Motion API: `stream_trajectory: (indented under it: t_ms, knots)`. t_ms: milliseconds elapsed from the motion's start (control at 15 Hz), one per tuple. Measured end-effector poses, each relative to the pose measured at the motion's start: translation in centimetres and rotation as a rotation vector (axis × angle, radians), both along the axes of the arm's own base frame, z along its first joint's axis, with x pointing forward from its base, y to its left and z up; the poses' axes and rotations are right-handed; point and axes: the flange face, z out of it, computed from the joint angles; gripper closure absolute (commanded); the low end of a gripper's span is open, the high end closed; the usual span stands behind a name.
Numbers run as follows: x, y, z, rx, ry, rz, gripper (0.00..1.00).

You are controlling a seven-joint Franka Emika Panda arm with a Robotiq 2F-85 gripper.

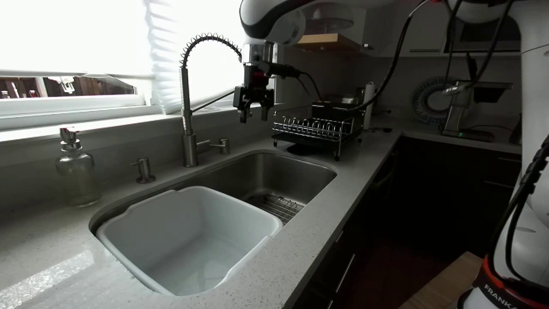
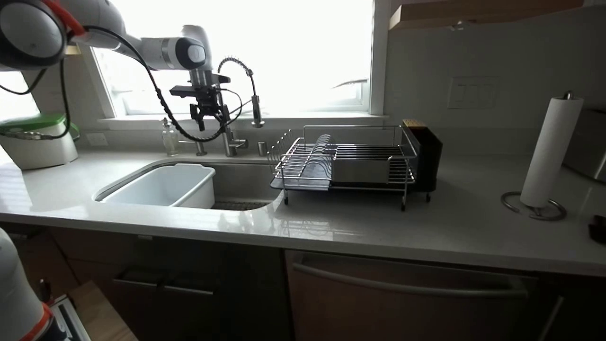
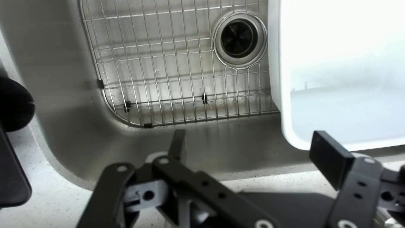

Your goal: Open the tap using the faucet

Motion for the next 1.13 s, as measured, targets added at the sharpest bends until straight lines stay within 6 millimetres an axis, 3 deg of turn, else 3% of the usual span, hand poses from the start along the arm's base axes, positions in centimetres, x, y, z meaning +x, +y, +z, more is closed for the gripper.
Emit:
stream_trajectory:
  t_ms: [400,733,933,1133]
  knots:
    - [-7.5,-5.0,5.2,0.054,-0.052,0.021,0.00]
    - [-13.9,-9.2,7.3,0.041,-0.115,0.073,0.00]
    - [-15.8,-10.9,8.5,0.045,-0.189,0.114,0.00]
    - [-16.3,-11.1,8.5,0.044,-0.196,0.121,0.00]
